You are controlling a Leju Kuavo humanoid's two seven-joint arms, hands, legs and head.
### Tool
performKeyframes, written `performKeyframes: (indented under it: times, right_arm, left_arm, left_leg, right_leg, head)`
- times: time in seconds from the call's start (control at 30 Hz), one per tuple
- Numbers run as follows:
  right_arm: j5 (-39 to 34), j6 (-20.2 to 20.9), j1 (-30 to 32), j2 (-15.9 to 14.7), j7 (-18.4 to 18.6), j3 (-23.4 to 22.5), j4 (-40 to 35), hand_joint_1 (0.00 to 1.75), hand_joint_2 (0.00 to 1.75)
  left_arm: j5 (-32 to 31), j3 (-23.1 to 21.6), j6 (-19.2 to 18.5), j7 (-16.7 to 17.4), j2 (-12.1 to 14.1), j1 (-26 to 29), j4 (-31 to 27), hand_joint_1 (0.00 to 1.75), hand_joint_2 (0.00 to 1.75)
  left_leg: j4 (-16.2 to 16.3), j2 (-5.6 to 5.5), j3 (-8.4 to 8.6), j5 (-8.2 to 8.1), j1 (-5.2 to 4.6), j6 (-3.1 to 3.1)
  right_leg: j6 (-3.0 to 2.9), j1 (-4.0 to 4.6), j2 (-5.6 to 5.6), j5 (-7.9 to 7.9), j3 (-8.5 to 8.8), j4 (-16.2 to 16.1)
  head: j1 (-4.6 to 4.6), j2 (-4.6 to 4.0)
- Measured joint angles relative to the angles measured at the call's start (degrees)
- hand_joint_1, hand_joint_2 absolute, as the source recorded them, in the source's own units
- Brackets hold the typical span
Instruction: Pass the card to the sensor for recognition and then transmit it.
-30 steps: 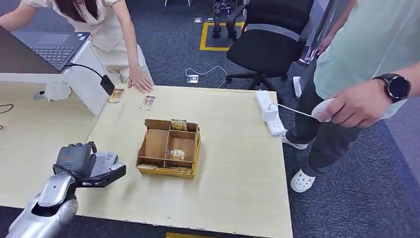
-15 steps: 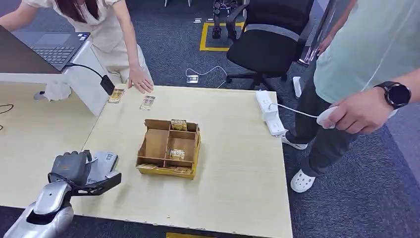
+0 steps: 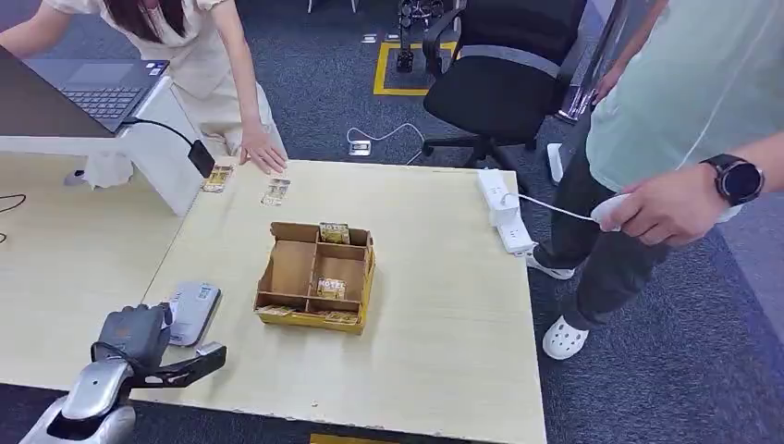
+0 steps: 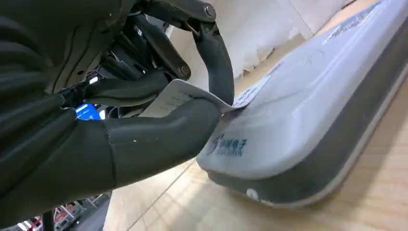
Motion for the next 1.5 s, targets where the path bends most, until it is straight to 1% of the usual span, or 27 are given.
performKeyframes:
  times: [0.07,0.1,0.17,0.2,0.23,0.27,0.3,0.33,0.63,0.73,0.8,0.83,0.93,1.0,1.07,1.13,1.17,1.23,1.27,1.37,1.4,1.47,1.5]
  right_arm:
    - [0.02,0.00,0.00,0.00,0.00,0.05,-0.09,0.00,1.75]
    - [0.02,0.00,-0.01,0.00,0.00,0.05,-0.15,0.00,1.75]
    - [0.26,0.00,-0.01,0.00,0.00,0.04,-0.15,0.00,1.75]
    - [0.37,0.04,-0.01,0.00,0.00,0.05,-0.17,0.00,1.75]
    - [0.37,0.18,-0.01,0.00,-0.02,0.05,-0.17,0.00,1.75]
    - [0.42,0.20,-0.01,0.00,-0.02,0.05,-0.24,0.00,1.75]
    - [0.44,0.26,-0.01,0.00,-0.02,0.05,-0.26,0.00,1.75]
    - [0.46,0.28,-0.01,0.00,-0.02,0.05,-0.28,0.00,1.75]
    - [0.85,0.42,-0.02,0.00,-0.13,0.05,-0.31,0.00,1.75]
    - [0.85,0.42,-0.01,0.00,-0.13,0.05,-0.31,0.00,1.75]
    - [0.87,0.42,-0.01,0.00,-0.15,0.05,-0.31,0.00,1.75]
    - [1.05,0.42,-0.01,0.00,-0.20,0.05,-0.31,0.00,1.75]
    - [1.70,0.59,-0.02,0.00,-0.78,0.05,-0.33,0.00,1.75]
    - [2.53,0.57,-0.03,0.00,-1.44,0.07,-0.33,0.00,1.75]
    - [3.71,0.46,-0.14,0.00,-2.46,0.07,-0.26,0.00,1.75]
    - [4.66,0.28,-0.47,0.00,-3.21,0.07,-0.04,0.00,1.75]
    - [4.96,0.15,-0.63,0.00,-3.48,0.07,0.07,0.00,1.75]
    - [5.55,-0.04,-0.82,0.00,-3.80,0.07,0.35,0.00,1.75]
    - [5.88,-0.11,-0.88,0.00,-4.00,0.07,0.46,0.00,1.75]
    - [6.12,-0.13,-1.09,0.00,-4.33,0.07,0.74,0.00,1.75]
    - [6.16,-0.13,-1.13,0.00,-4.33,0.07,0.79,0.00,1.75]
    - [6.47,-0.07,-1.13,0.00,-4.37,0.05,0.90,0.00,1.75]
    - [6.60,0.02,-1.13,0.00,-4.41,0.04,0.90,0.00,1.75]
  left_arm:
    - [1.03,0.00,-0.59,-0.51,0.02,0.00,0.00,1.54,1.75]
    - [1.94,0.00,-0.98,-1.05,0.04,0.00,0.00,1.57,1.75]
    - [4.06,0.00,-1.29,-2.40,0.07,-0.01,0.00,1.57,1.75]
    - [4.90,0.00,-1.31,-2.98,0.07,0.00,0.00,1.54,1.75]
    - [5.60,0.00,-1.31,-3.46,0.07,0.01,0.00,1.57,1.75]
    - [6.04,0.00,-1.31,-3.72,0.07,0.04,0.00,1.57,1.75]
    - [6.38,0.00,-1.36,-3.92,0.07,0.09,0.00,1.57,1.75]
    - [6.76,0.00,-1.47,-3.96,0.07,0.09,0.00,1.54,1.75]
    - [8.35,-0.37,-1.25,-4.55,0.07,0.03,0.00,1.55,1.75]
    - [8.35,-0.46,-1.22,-4.55,0.07,0.02,0.00,1.50,1.75]
    - [8.65,-0.46,-0.94,-4.64,0.04,0.00,0.00,1.54,1.75]
    - [9.29,-0.46,-0.24,-5.08,-0.04,-0.03,0.00,1.73,1.75]
    - [11.41,-0.44,3.34,-6.99,-0.48,-0.80,-0.07,1.75,1.75]
    - [12.94,-0.37,5.03,-8.40,-0.66,-2.65,-0.11,1.75,1.75]
    - [14.31,-0.24,5.68,-9.57,-0.66,-5.80,-0.15,1.75,1.75]
    - [15.11,-0.22,6.10,-9.86,-0.66,-9.39,-0.15,1.73,1.75]
    - [15.35,-0.22,6.10,-9.86,-0.63,-10.91,-0.15,1.66,1.75]
    - [16.05,-0.24,6.10,-9.88,-0.61,-13.90,-0.15,1.66,1.75]
    - [16.48,-0.24,6.10,-9.99,-0.61,-15.16,-0.15,1.61,1.75]
    - [17.31,-0.31,6.16,-10.04,-0.63,-17.93,-0.15,1.64,1.75]
    - [17.47,-0.35,6.16,-10.04,-0.63,-18.57,-0.13,1.61,1.75]
    - [17.79,-0.48,6.29,-10.08,-0.66,-19.56,-0.13,1.62,1.75]
    - [17.95,-0.55,6.49,-10.10,-0.70,-19.93,-0.13,1.66,1.75]
  left_leg:
    - [0.00,0.00,0.02,0.00,0.00,0.00]
    - [0.00,0.00,0.04,0.00,0.00,0.00]
    - [-0.01,-0.06,0.09,-0.01,0.00,0.00]
    - [-0.01,-0.09,0.11,-0.01,0.00,0.01]
    - [-0.01,-0.10,0.12,-0.01,0.00,0.01]
    - [-0.01,-0.11,0.12,-0.01,0.00,0.01]
    - [-0.02,-0.11,0.13,-0.01,0.00,0.01]
    - [-0.02,-0.11,0.14,-0.01,0.00,0.01]
    - [-0.02,-0.12,0.20,0.00,0.00,0.01]
    - [-0.02,-0.12,0.21,0.00,-0.01,0.01]
    - [-0.02,-0.12,0.22,0.00,-0.01,0.01]
    - [-0.02,-0.12,0.22,0.00,-0.01,0.01]
    - [-0.01,-0.12,0.23,0.01,0.00,0.00]
    - [-0.01,-0.14,0.21,0.03,0.00,0.01]
    - [0.00,-0.17,0.17,0.06,0.00,0.02]
    - [0.01,-0.17,0.14,0.12,0.00,0.05]
    - [0.01,-0.16,0.14,0.12,0.00,0.05]
    - [0.01,-0.13,0.15,0.12,0.00,0.05]
    - [0.01,-0.13,0.13,0.12,0.00,0.05]
    - [0.02,-0.11,0.11,0.11,0.00,0.05]
    - [0.02,-0.11,0.09,0.11,0.00,0.06]
    - [0.02,-0.10,0.05,0.10,0.00,0.07]
    - [0.02,-0.10,0.03,0.10,0.00,0.07]
  right_leg:
    - [0.00,0.00,-0.02,0.00,0.04,0.00]
    - [0.01,0.00,-0.02,-0.01,0.07,0.00]
    - [0.04,-0.01,-0.07,-0.03,0.14,0.00]
    - [0.05,-0.01,-0.10,-0.05,0.16,0.00]
    - [0.06,-0.01,-0.12,-0.05,0.18,0.00]
    - [0.05,-0.01,-0.13,-0.06,0.19,0.00]
    - [0.05,-0.01,-0.13,-0.06,0.20,0.00]
    - [0.05,-0.01,-0.13,-0.06,0.21,0.00]
    - [0.06,-0.01,-0.15,-0.05,0.27,0.00]
    - [0.06,-0.01,-0.15,-0.05,0.28,0.00]
    - [0.06,-0.01,-0.14,-0.05,0.27,0.00]
    - [0.06,-0.01,-0.14,-0.05,0.27,0.00]
    - [0.06,0.00,-0.14,-0.05,0.12,0.00]
    - [0.06,0.00,-0.18,-0.04,0.12,0.00]
    - [0.06,0.00,-0.21,-0.01,0.18,0.00]
    - [0.00,0.00,-0.23,0.06,0.17,0.00]
    - [-0.05,0.00,-0.21,0.09,0.18,0.01]
    - [-0.05,0.00,-0.16,0.09,0.14,0.00]
    - [-0.05,0.00,-0.16,0.09,0.14,0.00]
    - [-0.05,0.00,-0.13,0.09,0.08,0.00]
    - [-0.05,0.00,-0.12,0.08,0.07,0.00]
    - [-0.05,0.00,-0.11,0.08,0.00,-0.01]
    - [-0.05,0.00,-0.11,0.08,-0.02,-0.01]
  head:
    - [0.00,0.00]
    - [-0.02,0.00]
    - [0.00,0.00]
    - [0.00,0.00]
    - [0.00,0.00]
    - [0.00,0.00]
    - [-0.02,0.00]
    - [-0.02,0.00]
    - [0.00,0.00]
    - [0.00,0.00]
    - [0.00,0.00]
    - [-0.02,0.00]
    - [0.00,0.00]
    - [0.02,0.00]
    - [0.00,0.00]
    - [0.00,0.00]
    - [-0.02,0.00]
    - [-0.02,0.00]
    - [0.02,0.00]
    - [0.00,0.00]
    - [0.00,0.00]
    - [0.00,0.00]
    - [-0.02,0.00]
